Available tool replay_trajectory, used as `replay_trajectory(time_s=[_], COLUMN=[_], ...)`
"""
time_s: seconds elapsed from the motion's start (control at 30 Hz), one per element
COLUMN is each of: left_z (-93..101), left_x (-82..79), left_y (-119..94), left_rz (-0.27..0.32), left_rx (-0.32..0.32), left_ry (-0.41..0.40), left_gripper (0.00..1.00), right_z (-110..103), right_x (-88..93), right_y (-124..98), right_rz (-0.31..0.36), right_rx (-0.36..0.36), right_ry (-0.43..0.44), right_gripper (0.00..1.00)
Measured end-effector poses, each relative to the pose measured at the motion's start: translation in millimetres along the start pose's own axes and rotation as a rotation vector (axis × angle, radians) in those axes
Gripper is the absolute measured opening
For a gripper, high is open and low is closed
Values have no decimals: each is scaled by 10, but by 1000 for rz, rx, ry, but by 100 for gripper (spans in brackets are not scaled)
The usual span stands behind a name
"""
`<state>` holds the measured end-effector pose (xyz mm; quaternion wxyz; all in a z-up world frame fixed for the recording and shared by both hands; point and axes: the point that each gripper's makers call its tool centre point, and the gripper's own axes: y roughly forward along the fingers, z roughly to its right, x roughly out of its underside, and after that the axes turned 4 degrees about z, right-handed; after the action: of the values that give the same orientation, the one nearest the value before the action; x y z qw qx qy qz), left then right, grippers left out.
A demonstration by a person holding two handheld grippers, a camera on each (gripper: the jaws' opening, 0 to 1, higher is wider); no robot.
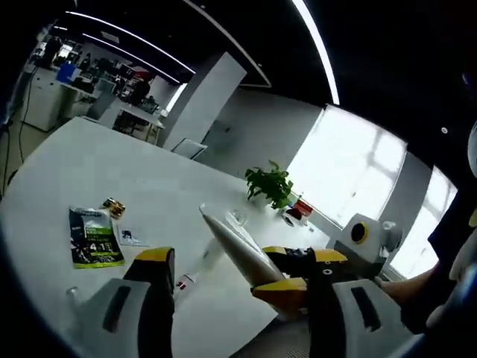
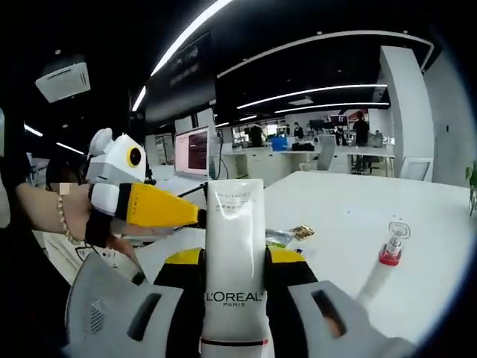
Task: Arrange the skincare products in the storage area until every visible bottle or jar stands upright without overlapping.
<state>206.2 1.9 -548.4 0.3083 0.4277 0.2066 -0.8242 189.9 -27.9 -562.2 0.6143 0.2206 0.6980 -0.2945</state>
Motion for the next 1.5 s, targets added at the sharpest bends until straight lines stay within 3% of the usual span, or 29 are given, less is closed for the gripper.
replay_trajectory(time_s=[0.17,0.27,0.4,0.53,0.7,0.73,0.77,0.8,0.87,0.97,1.13,1.27,1.5], left_z=[110,183,142,231,526,530,574,585,610,666,932,1142,1475], left_x=[-6,11,88,84,-23,-10,17,15,-1,-48,-51,-31,-3], left_y=[9,9,30,105,170,183,194,214,220,197,221,261,358], left_rz=[5,-1,-30,-14,5,-25,-54,-68,-71,-56,-96,-146,-213], left_rx=[21,19,-25,-37,9,-11,8,2,7,37,123,222,381], left_ry=[-25,7,66,100,120,173,207,274,224,216,332,386,483], left_gripper=[41,27,22,22,10,7,7,6,6,5,5,5,5], right_z=[-105,-126,-115,-61,1,19,36,17,14,15,50,83,86], right_x=[-4,2,-3,-30,-50,-83,-87,-76,-105,-202,-214,-201,-247], right_y=[-19,-29,-88,-162,-223,-244,-253,-261,-282,-377,-511,-599,-775], right_rz=[-6,-11,-31,-61,-74,-62,-64,-64,-38,19,30,13,44], right_rx=[-6,-5,1,7,-25,-30,-32,-80,-123,-216,-365,-399,-508], right_ry=[-40,-45,-89,-142,-99,-119,-130,-91,-51,-32,-37,-83,-99], right_gripper=[30,31,31,31,32,31,31,31,31,31,29,34,26])
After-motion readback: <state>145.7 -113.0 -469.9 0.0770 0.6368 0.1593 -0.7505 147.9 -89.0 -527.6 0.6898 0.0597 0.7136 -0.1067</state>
